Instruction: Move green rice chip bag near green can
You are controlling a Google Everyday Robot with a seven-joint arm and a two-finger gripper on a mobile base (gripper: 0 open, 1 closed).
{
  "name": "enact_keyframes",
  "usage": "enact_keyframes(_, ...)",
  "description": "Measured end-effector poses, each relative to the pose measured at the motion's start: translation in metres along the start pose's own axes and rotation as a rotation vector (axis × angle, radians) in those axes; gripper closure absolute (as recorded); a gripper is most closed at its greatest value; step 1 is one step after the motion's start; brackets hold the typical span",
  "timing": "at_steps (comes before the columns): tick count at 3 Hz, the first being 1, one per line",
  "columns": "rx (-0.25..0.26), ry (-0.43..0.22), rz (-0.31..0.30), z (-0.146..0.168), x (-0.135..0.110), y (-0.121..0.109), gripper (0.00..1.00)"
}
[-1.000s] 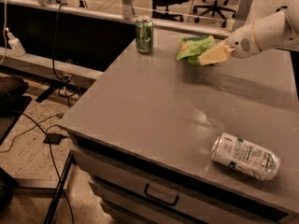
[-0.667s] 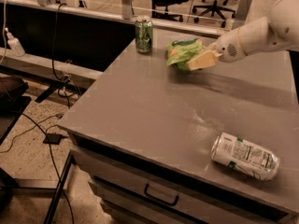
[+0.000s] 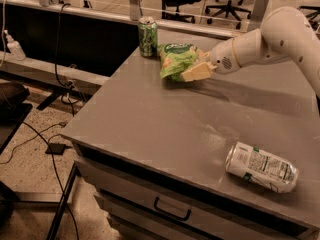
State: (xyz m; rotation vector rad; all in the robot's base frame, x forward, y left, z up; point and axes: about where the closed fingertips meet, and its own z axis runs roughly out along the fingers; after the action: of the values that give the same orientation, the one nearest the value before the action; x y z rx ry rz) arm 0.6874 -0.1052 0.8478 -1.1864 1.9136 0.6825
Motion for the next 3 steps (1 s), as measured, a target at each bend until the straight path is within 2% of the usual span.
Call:
enact_keyframes(1, -0.005, -0.01, -0.045, 0.012, -0.0102, 0.0059, 0.88)
enact_keyframes(3, -0.014, -0.009, -0.054, 0.0191, -0.0121, 0.0086, 0.41)
